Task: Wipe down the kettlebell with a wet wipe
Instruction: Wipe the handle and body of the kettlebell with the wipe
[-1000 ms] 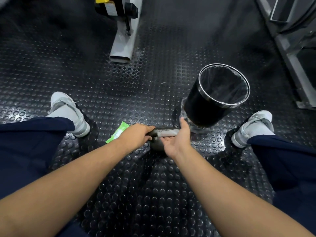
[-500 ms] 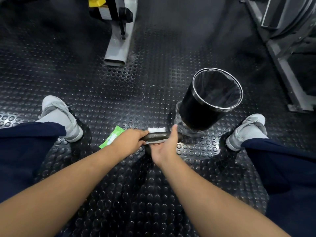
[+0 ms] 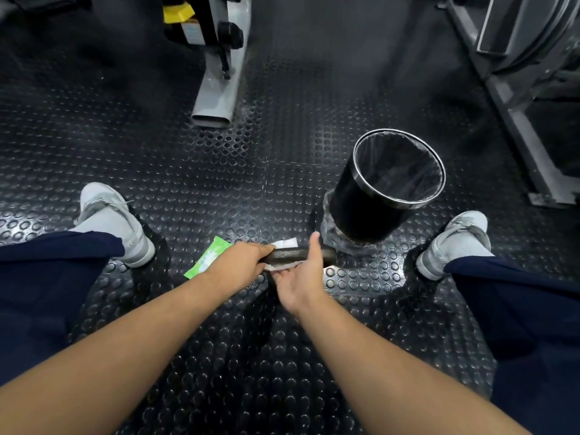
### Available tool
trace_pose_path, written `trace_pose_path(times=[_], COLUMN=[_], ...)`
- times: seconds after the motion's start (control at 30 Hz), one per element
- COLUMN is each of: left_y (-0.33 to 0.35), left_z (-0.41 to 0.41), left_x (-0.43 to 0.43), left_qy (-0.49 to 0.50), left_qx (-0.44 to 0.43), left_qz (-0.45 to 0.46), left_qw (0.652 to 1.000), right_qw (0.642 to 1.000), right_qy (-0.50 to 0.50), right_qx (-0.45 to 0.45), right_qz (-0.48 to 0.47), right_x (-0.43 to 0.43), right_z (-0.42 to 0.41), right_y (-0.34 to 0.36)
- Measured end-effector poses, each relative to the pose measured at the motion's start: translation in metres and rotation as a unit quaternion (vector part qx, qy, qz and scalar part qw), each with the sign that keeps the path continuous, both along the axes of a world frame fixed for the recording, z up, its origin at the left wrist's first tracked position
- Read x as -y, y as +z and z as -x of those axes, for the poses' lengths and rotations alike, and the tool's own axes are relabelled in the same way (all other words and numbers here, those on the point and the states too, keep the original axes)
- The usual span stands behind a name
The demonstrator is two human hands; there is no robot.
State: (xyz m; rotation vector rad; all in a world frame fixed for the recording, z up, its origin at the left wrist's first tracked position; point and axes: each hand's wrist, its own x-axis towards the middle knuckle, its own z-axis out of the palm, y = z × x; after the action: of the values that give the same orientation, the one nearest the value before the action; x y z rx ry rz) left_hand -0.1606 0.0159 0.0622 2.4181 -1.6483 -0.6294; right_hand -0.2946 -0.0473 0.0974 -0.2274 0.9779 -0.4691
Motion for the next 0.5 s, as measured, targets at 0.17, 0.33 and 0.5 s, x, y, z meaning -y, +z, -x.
trace_pose_path(times=[0.17,0.33,0.5], left_y=[-0.001,-0.002,-0.004], left_z=[-0.001,-0.001,-0.002], left_x=[0.0,0.001,0.001], left_qy=[-0.004,-0.007,-0.009], left_qx=[-0.011,0.001,-0.006], left_qz=[-0.007,-0.008,-0.004], left_qw=[1.0,1.0,1.0], right_qw=[0.993,0.996,0.998], right_qy=[-0.11,-0.081,-0.049], right_qx=[0.01,-0.008,-0.003], right_qz=[-0.037,-0.033,-0.031], right_x=[0.032,0.019,0.006], right_z=[0.02,0.008,0.002], right_y=[0.001,-0.003,-0.003])
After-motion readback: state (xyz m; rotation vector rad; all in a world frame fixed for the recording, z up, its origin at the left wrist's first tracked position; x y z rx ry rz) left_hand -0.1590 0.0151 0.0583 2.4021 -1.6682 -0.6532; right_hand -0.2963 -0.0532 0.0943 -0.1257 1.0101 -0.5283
